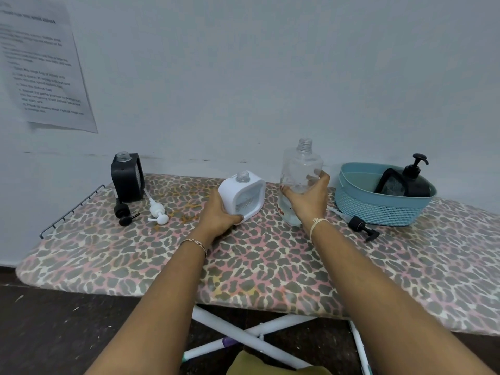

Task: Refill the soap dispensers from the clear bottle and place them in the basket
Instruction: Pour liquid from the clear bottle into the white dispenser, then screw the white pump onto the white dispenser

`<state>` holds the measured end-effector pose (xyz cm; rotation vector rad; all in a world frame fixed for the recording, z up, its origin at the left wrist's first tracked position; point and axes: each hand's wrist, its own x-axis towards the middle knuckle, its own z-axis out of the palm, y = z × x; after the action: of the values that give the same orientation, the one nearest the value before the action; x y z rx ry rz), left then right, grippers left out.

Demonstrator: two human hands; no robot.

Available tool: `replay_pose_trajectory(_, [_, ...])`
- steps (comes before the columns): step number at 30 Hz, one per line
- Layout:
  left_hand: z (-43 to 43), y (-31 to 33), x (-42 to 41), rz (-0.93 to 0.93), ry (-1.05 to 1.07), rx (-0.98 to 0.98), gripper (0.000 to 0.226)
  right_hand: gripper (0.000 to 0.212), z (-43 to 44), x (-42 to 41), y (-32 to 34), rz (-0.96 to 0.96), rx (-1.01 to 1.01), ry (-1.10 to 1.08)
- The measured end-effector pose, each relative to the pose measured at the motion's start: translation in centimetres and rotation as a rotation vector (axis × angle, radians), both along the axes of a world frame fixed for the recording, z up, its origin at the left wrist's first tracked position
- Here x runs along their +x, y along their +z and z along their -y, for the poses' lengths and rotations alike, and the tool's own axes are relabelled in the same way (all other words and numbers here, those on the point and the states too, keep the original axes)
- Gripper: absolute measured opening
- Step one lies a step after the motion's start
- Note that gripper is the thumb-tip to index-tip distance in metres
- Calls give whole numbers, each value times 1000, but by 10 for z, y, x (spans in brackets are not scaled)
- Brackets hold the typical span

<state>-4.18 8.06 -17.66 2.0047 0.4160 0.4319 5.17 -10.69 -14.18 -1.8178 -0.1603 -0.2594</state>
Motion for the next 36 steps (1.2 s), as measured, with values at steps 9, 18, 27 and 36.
replay_pose_trajectory(9, [4,17,-32,93,140,-45,114,82,-17,-54,-17,112,-261,-333])
replay_pose_trajectory(18, [-57,27,-95,4,500,429,70,94,-64,-90,-34,226,-393,35])
replay_pose_trajectory(27, [-84,1,-87,-199,381,435,59,129,-91,-72,-44,85,-309,109])
replay_pose_trajectory(36, [-91,0,-68,-29,523,378,36,129,-89,-65,-53,72,-239,148])
